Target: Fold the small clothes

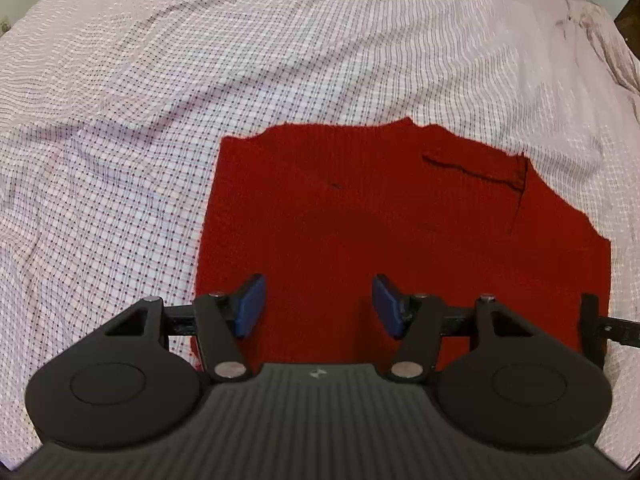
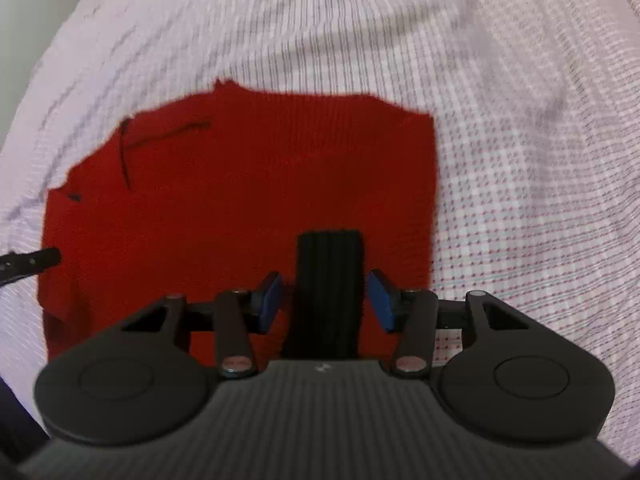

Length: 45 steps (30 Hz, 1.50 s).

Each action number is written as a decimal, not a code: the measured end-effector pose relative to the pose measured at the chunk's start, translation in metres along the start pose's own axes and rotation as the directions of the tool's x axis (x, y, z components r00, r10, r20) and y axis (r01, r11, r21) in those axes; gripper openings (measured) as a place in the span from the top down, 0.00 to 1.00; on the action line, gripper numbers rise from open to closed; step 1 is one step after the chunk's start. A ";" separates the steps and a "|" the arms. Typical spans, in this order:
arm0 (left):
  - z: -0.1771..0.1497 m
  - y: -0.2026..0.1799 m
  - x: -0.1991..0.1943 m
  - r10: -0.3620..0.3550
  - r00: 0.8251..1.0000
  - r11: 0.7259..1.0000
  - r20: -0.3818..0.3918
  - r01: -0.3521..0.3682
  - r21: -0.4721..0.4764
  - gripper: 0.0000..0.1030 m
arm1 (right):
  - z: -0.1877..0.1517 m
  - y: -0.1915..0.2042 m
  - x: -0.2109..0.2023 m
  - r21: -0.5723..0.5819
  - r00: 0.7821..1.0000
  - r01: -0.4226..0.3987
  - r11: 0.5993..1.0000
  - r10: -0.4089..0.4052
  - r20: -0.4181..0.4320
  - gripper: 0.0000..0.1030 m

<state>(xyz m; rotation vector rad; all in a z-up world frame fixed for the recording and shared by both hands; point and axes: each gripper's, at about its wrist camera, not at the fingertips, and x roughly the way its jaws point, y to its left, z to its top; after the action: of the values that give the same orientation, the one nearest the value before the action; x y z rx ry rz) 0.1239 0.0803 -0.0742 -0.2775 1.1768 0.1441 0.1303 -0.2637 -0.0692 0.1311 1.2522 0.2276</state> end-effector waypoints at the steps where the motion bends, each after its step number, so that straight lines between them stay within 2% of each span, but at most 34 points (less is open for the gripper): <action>1: -0.001 0.000 0.001 0.001 1.000 1.000 -0.004 -0.001 0.003 0.37 | -0.002 0.001 0.004 -0.002 1.000 0.001 1.000 -0.001 -0.004 0.51; 3: -0.002 0.000 0.002 0.002 1.000 1.000 -0.011 -0.002 0.007 0.37 | -0.005 0.005 0.008 -0.014 1.000 0.003 1.000 -0.003 0.006 0.52; 5: -0.003 0.000 0.002 0.004 1.000 1.000 -0.013 -0.004 0.008 0.37 | -0.007 0.009 0.006 -0.032 0.999 -0.031 0.999 0.032 0.026 0.81; 6: -0.003 0.000 0.002 0.005 1.000 1.000 -0.012 -0.005 0.008 0.37 | -0.007 0.010 0.001 -0.024 0.998 -0.057 0.998 0.058 0.031 0.88; 9: -0.001 -0.001 0.000 0.002 1.000 1.000 0.007 -0.002 0.008 0.37 | -0.006 0.015 -0.027 -0.025 0.988 -0.087 0.996 0.089 0.123 0.88; 11: 0.001 -0.001 0.000 0.002 1.000 1.000 0.014 -0.002 0.012 0.37 | -0.001 0.017 -0.050 -0.022 0.977 -0.085 0.996 0.088 0.196 0.88; 14: 0.005 -0.002 0.009 0.011 1.000 1.000 0.003 -0.011 0.026 0.37 | 0.008 0.013 -0.062 -0.008 0.966 -0.045 0.999 0.045 0.255 0.88; 17: 0.008 -0.005 0.022 0.022 1.000 0.998 0.015 -0.023 0.064 0.37 | 0.018 0.005 -0.043 0.000 0.973 0.009 1.000 -0.009 0.229 0.88; 21: 0.011 -0.010 0.043 0.065 0.998 0.990 0.006 -0.065 0.126 0.35 | 0.013 -0.001 0.006 -0.019 0.992 0.073 0.997 -0.071 0.102 0.85; 26: 0.011 -0.013 0.042 0.075 0.997 0.982 0.014 -0.077 0.175 0.34 | 0.008 -0.002 0.009 0.011 0.987 0.089 0.996 -0.090 0.130 0.82; 31: 0.002 -0.010 0.023 0.065 0.998 0.973 0.022 -0.068 0.221 0.34 | 0.000 0.008 -0.012 -0.023 0.985 0.096 0.995 -0.091 0.149 0.55; 35: -0.020 -0.006 0.001 0.057 0.998 0.969 0.017 -0.060 0.242 0.33 | -0.027 0.022 -0.035 -0.116 0.979 0.125 0.985 -0.104 0.174 0.53; 38: -0.041 0.005 -0.014 0.043 0.999 0.974 -0.019 -0.038 0.221 0.33 | -0.054 0.032 -0.050 -0.163 0.978 0.139 0.977 -0.109 0.179 0.52; 45: -0.097 0.019 -0.038 0.031 0.994 0.976 -0.109 -0.007 0.218 0.33 | -0.126 0.058 -0.061 -0.253 0.992 0.099 0.963 -0.074 0.106 0.52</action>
<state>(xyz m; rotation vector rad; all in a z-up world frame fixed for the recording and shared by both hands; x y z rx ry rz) 0.0181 0.0716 -0.0762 -0.0816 1.2948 0.0155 -0.0128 -0.2256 -0.0388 -0.1356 1.1197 0.3029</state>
